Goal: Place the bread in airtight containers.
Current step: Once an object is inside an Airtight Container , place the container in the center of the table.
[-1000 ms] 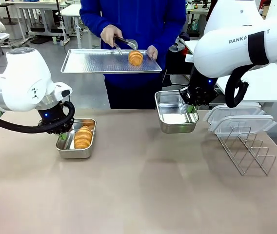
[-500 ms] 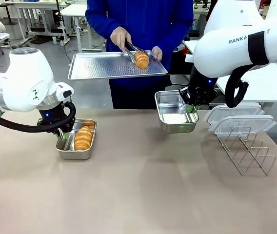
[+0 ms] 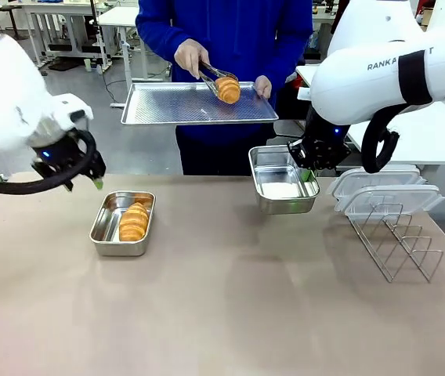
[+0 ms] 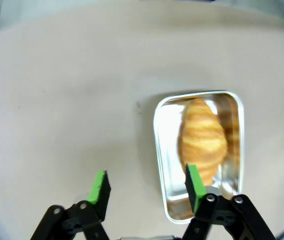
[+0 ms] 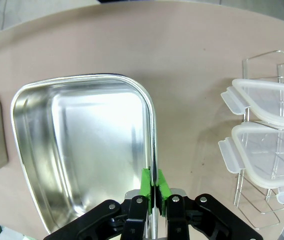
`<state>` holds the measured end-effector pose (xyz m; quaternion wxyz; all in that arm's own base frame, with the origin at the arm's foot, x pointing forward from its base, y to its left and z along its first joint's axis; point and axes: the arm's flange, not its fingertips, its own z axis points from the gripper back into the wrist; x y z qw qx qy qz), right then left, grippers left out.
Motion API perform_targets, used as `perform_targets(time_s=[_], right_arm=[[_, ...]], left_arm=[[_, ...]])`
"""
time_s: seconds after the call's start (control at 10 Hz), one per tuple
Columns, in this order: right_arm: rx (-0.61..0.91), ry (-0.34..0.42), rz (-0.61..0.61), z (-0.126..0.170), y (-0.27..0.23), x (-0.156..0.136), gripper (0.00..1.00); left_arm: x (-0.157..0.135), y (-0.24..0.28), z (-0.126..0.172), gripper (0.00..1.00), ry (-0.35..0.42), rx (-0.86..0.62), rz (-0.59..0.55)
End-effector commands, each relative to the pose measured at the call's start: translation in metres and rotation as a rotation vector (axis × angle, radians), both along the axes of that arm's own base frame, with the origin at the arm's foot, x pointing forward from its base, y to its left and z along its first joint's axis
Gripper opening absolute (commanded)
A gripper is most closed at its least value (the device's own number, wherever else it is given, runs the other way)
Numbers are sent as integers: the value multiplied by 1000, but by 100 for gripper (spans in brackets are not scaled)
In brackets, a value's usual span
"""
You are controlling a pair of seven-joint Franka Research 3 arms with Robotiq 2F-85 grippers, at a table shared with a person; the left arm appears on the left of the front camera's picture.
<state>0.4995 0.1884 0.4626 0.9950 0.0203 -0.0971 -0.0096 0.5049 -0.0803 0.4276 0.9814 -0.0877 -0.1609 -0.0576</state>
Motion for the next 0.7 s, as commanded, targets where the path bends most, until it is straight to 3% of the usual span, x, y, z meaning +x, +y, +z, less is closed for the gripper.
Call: perform_targets(time_s=[0.0,0.1,0.3,0.6], right_arm=[[-12,-12,-4,3,-1,0,0],[-12,-12,-4,3,-1,0,0],[-12,-12,-4,3,-1,0,0],[-12,-12,-4,3,-1,0,0]], left_arm=[[-26,51,28,100,-14,-149,-296],[-33,79,45,100,-38,-233,-466],[-50,129,64,100,-143,-296,-698],[-76,187,67,100,-326,-230,-865]])
